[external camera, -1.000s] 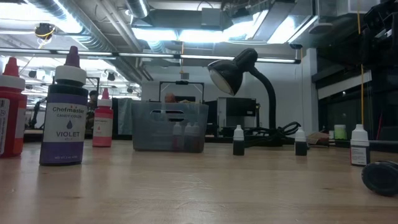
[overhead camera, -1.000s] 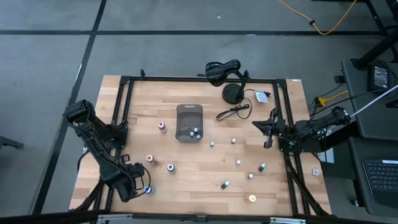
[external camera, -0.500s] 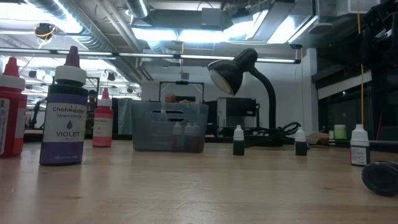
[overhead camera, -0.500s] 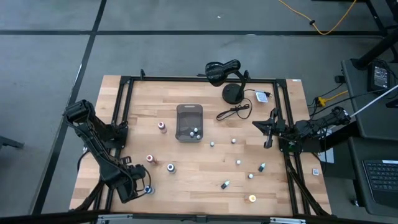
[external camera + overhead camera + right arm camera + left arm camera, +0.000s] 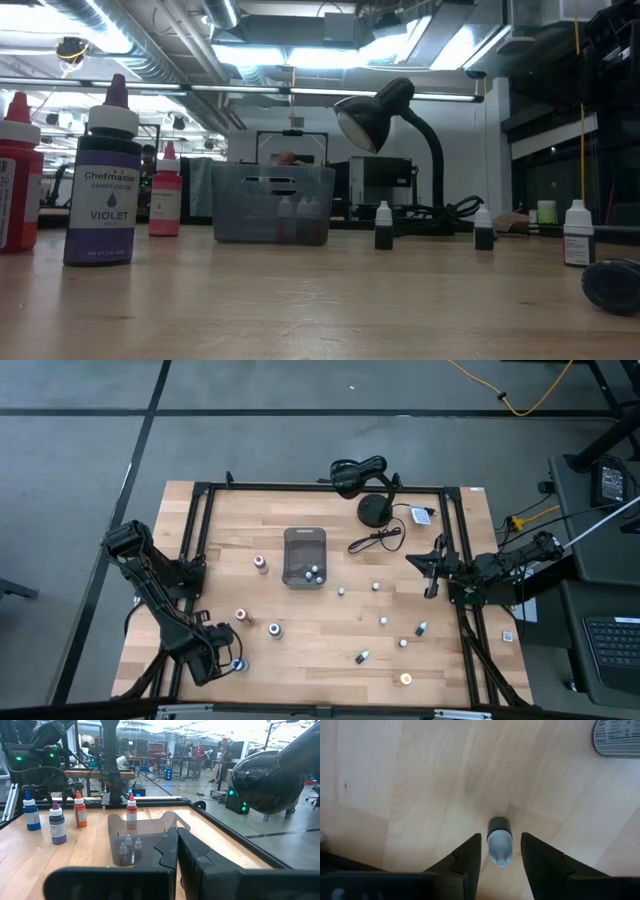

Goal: Pick & Place food coloring
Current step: Put the left small red food coloring bottle into the gray transparent bin

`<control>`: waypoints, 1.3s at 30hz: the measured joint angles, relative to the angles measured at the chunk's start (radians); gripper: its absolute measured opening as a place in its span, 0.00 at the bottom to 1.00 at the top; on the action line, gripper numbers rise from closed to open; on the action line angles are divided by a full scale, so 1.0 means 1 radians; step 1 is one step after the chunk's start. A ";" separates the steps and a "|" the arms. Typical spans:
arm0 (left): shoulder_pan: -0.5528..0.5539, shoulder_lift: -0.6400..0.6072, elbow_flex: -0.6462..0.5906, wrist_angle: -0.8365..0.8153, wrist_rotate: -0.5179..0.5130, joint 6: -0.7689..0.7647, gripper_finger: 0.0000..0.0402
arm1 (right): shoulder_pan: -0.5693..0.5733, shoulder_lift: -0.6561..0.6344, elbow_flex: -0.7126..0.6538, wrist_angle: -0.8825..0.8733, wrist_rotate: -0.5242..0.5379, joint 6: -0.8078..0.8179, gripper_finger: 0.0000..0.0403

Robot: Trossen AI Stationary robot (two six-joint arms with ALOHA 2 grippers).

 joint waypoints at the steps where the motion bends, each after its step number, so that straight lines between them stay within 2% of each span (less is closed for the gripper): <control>1: 0.000 0.000 0.000 -0.001 0.000 0.000 0.30 | 0.000 0.000 0.000 0.000 0.000 0.000 0.04; 13: 0.000 -0.001 0.000 -0.011 -0.003 0.002 0.12 | 0.000 0.000 0.000 0.000 0.000 0.000 0.04; 21: 0.004 -0.004 0.000 -0.016 0.032 0.003 0.14 | 0.000 0.000 0.000 0.000 0.000 0.000 0.04; 27: 0.024 -0.065 0.000 -0.045 0.028 -0.003 0.12 | 0.000 0.000 0.000 0.000 0.000 0.000 0.04; 39: 0.085 -0.180 0.097 -0.247 -0.025 0.007 0.12 | 0.000 0.000 0.000 0.000 0.000 0.000 0.04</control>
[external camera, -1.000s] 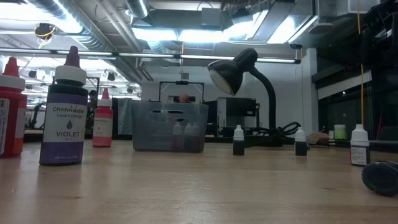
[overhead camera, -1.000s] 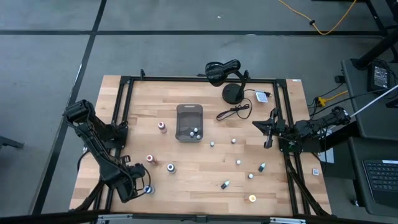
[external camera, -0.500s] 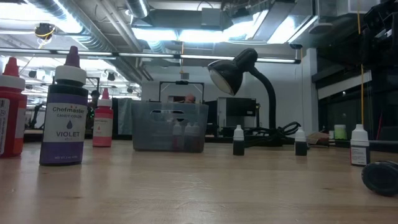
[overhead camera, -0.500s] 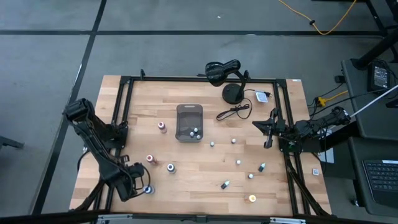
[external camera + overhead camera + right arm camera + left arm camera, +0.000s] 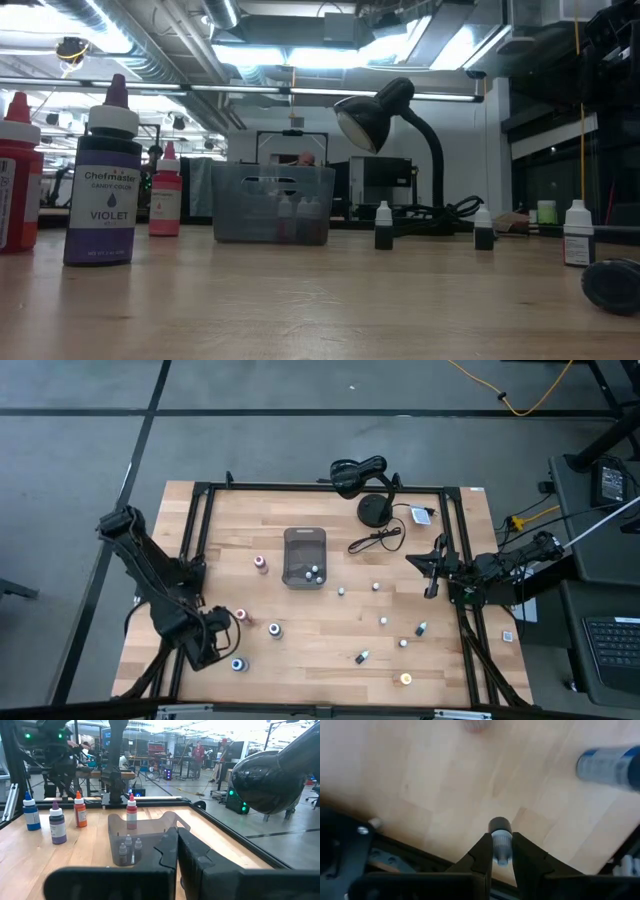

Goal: Pick & Place food coloring
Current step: Put the left small red food coloring bottle into the gray transparent bin

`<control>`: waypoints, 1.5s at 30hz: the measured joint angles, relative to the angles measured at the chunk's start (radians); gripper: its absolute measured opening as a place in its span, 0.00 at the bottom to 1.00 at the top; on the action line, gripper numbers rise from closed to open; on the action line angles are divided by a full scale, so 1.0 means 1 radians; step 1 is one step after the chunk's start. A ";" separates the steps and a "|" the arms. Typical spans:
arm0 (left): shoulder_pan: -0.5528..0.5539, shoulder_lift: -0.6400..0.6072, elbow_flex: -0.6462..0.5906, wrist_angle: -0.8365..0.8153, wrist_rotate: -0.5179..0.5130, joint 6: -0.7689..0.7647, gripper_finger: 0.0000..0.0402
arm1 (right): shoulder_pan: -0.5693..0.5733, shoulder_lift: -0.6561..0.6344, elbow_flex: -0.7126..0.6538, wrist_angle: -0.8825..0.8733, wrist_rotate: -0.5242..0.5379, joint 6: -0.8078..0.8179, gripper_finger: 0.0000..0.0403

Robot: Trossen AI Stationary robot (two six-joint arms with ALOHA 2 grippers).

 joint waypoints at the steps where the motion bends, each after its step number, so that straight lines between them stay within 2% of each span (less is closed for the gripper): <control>1: 0.009 -0.006 0.016 -0.023 -0.005 0.007 0.12 | 0.000 0.000 0.000 0.000 0.000 0.000 0.04; 11: 0.151 -0.020 0.202 -0.217 -0.075 0.151 0.12 | 0.000 0.000 0.000 0.000 0.000 0.000 0.04; 24: 0.466 0.015 0.340 -0.265 -0.087 0.401 0.12 | 0.000 0.000 0.000 0.000 0.000 0.000 0.04; 35: 0.738 0.180 0.491 -0.267 -0.088 0.646 0.12 | 0.000 0.000 0.000 0.000 0.000 0.000 0.04; 45: 0.902 0.368 0.642 -0.242 -0.116 0.839 0.12 | 0.000 0.000 0.000 0.000 0.000 0.000 0.04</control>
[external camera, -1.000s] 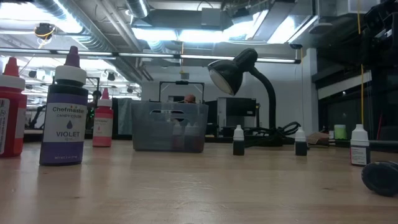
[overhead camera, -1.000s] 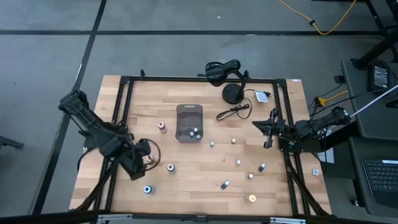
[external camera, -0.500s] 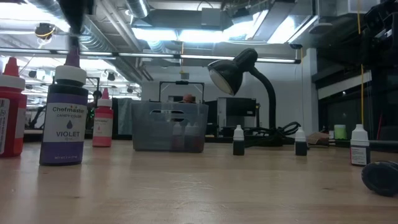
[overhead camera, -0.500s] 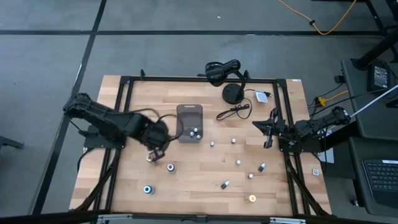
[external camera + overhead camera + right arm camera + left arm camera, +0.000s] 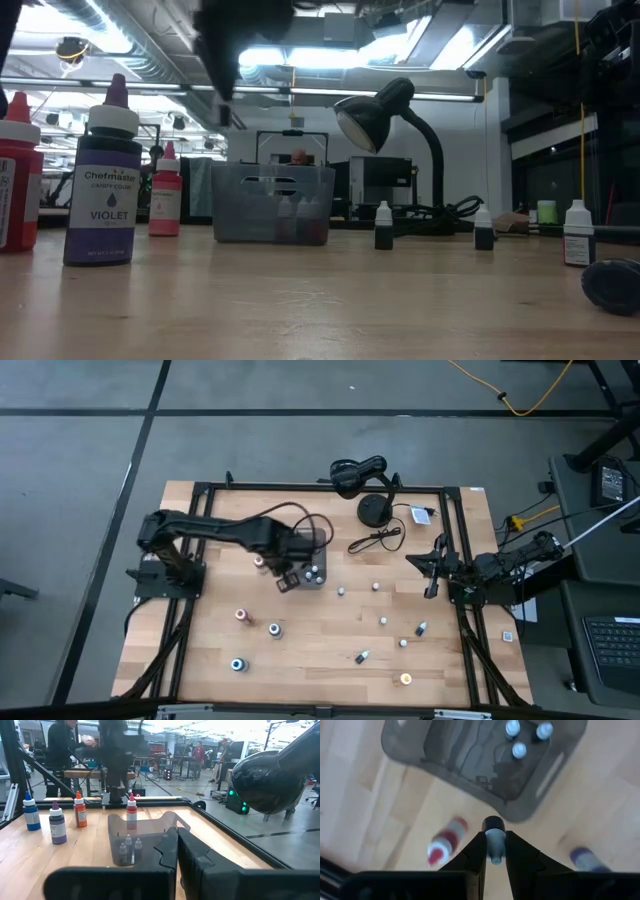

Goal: Pick & Place food coloring
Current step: Put the left small red food coloring bottle into the gray transparent bin

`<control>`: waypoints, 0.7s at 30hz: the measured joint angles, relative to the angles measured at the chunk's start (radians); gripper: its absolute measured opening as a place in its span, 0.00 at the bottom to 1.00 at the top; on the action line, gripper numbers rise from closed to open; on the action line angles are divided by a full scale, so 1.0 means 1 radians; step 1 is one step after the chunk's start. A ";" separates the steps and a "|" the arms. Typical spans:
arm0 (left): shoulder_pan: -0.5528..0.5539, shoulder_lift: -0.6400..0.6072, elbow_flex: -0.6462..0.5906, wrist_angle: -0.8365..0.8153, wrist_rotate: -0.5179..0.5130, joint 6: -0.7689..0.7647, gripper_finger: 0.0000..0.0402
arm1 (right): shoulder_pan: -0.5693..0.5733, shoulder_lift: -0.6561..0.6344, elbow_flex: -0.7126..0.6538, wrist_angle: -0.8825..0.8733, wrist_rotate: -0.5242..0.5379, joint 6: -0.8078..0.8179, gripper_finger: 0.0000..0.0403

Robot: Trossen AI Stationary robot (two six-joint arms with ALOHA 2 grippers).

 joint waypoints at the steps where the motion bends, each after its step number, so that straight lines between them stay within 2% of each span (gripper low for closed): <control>1: 0.013 0.018 0.011 0.010 -0.005 0.018 0.12 | 0.000 0.000 0.000 0.000 0.000 0.000 0.04; 11: 0.099 0.169 0.045 0.129 -0.018 0.173 0.12 | 0.000 0.000 0.000 0.000 0.000 0.000 0.04; 21: 0.126 0.273 0.044 0.243 -0.024 0.246 0.12 | 0.000 0.000 0.000 0.000 0.000 0.000 0.04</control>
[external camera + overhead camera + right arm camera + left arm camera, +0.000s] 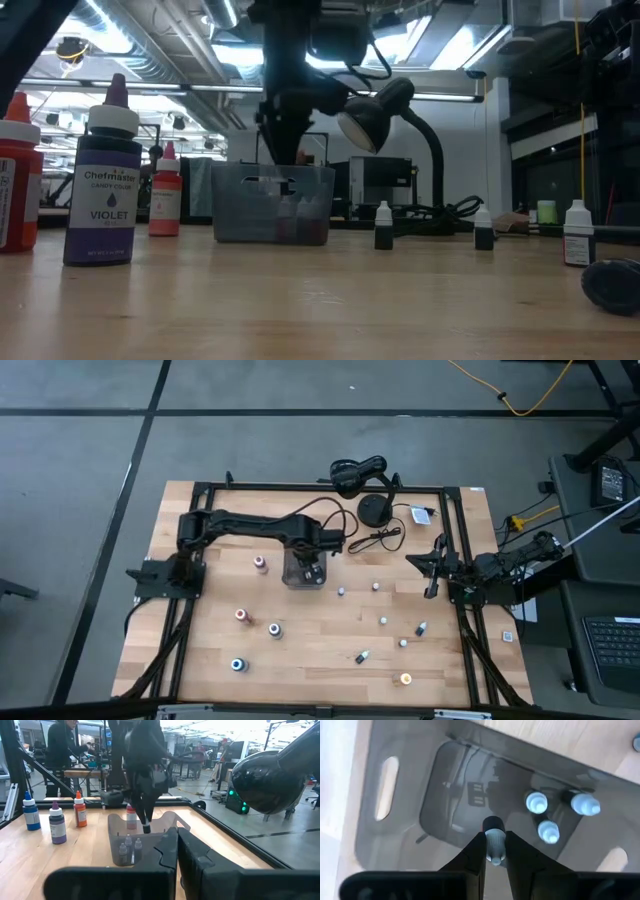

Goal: Pick & Place food coloring
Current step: Put the left small red food coloring bottle into the gray transparent bin

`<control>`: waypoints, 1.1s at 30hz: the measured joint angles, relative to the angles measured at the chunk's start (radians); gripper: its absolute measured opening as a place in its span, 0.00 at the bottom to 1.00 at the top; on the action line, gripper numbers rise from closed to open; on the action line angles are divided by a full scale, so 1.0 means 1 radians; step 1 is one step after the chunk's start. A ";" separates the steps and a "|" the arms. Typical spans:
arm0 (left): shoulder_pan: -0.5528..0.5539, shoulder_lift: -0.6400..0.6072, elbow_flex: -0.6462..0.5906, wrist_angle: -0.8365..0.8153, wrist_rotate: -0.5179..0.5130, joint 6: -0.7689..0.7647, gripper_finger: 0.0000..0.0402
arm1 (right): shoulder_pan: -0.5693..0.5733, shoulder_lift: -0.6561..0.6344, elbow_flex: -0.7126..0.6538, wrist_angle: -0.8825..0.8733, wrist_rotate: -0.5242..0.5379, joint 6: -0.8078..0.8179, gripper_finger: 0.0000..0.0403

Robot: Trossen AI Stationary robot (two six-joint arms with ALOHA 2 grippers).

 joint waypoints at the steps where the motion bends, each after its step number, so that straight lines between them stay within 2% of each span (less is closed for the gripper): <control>1: 0.000 0.007 0.000 0.001 0.000 0.001 0.12 | 0.000 0.000 0.000 0.000 0.000 0.000 0.04; 10: -0.003 0.074 -0.001 0.030 0.001 0.003 0.12 | 0.000 0.000 0.000 0.000 0.000 0.000 0.04; 18: -0.010 0.073 -0.002 0.109 0.011 0.010 0.12 | 0.000 0.000 0.000 0.000 0.000 0.000 0.04; 28: -0.014 0.112 -0.002 0.108 0.011 0.012 0.12 | 0.000 0.000 0.000 0.000 0.000 0.000 0.04; 33: -0.029 0.124 0.000 0.108 -0.028 0.039 0.12 | 0.000 0.000 0.000 0.000 0.000 0.000 0.04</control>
